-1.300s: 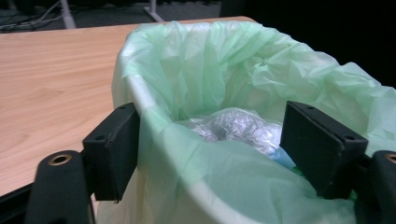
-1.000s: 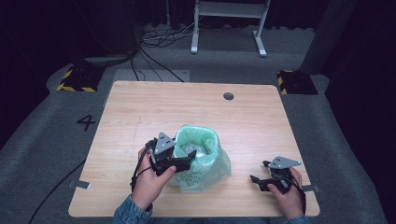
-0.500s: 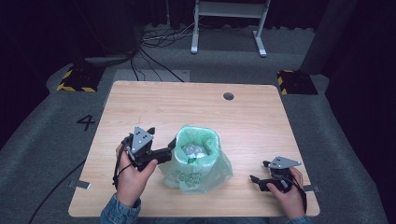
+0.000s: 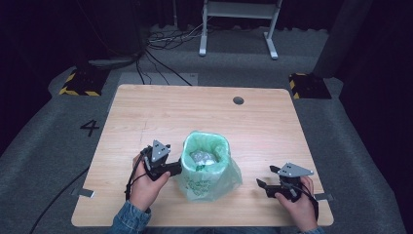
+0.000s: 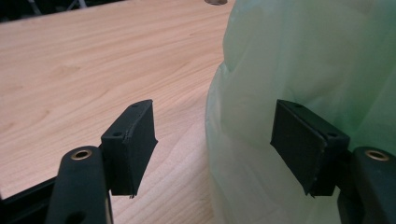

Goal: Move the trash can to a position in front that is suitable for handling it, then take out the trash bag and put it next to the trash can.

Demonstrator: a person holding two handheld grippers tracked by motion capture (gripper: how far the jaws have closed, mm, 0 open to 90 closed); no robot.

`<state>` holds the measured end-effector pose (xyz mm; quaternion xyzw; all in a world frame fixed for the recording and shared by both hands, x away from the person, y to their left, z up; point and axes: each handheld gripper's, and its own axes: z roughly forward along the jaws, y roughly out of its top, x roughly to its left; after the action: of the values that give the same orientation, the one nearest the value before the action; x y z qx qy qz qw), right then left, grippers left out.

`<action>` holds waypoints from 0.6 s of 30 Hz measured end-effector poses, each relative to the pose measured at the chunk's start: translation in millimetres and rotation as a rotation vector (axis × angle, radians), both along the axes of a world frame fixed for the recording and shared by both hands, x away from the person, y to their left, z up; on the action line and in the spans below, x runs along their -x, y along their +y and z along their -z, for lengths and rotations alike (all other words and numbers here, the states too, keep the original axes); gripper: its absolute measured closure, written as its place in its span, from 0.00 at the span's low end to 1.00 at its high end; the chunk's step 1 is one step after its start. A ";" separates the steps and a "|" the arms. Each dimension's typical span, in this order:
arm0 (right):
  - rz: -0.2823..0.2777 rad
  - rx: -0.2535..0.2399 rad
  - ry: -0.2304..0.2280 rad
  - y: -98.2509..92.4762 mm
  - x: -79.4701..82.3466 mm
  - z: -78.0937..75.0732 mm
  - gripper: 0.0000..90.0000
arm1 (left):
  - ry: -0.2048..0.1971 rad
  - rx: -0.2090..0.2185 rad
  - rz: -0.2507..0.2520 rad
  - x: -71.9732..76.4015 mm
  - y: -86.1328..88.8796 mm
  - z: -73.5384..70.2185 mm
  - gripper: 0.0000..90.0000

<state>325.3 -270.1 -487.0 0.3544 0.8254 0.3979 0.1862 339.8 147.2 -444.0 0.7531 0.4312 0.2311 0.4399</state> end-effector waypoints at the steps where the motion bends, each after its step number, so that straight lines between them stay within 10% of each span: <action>1: -0.007 0.000 0.001 1.2 0.7 -0.8 0.27 | 0.004 0.004 -0.001 0.8 -2.3 0.0 0.34; 10: -0.038 0.001 -0.002 0.7 11.0 -6.1 0.26 | -0.001 0.008 0.070 2.5 -24.1 1.3 0.30; 18: -0.101 -0.001 -0.045 8.8 25.5 -23.3 0.22 | -0.033 -0.005 0.062 26.4 -2.2 -9.0 0.24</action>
<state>299.8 -261.3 -463.7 0.3036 0.8377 0.4149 0.1841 313.4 145.0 -435.0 0.7632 0.3997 0.2308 0.4522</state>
